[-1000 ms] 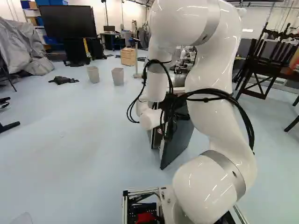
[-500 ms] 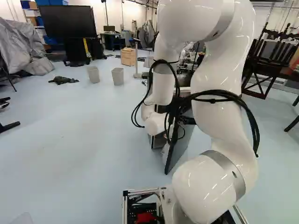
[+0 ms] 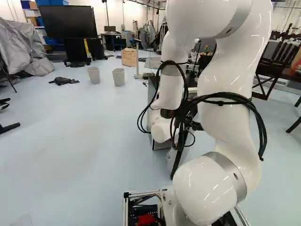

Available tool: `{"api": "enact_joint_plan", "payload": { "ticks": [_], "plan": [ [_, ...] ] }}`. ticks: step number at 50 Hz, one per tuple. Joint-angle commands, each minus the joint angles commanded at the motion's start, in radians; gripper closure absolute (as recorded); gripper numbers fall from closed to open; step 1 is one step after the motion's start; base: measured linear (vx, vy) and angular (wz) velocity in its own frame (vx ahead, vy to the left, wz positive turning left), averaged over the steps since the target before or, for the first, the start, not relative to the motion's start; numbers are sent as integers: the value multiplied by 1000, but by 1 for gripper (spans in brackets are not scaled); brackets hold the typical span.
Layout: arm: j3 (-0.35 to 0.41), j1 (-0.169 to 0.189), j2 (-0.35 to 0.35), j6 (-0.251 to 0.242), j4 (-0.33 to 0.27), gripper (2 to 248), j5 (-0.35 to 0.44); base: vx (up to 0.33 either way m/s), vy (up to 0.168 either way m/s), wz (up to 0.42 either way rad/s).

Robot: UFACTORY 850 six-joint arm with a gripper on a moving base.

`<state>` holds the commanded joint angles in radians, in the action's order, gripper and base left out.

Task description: Grab a drink from the fridge

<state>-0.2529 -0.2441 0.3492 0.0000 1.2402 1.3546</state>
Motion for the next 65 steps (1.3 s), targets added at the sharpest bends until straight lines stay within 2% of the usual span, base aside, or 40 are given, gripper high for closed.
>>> {"api": "enact_joint_plan", "payload": {
  "ticks": [17, 31, 44, 65],
  "plan": [
    [56, 43, -32, 0, 0, 3, 22, 0, 0, 0],
    [85, 95, -49, 0, 0, 3, 39, 0, 0, 0],
    [87, 164, -50, 0, 0, 3, 56, 0, 0, 0],
    [60, 295, -34, 0, 0, 3, 76, 0, 0, 0]
  ]
}}
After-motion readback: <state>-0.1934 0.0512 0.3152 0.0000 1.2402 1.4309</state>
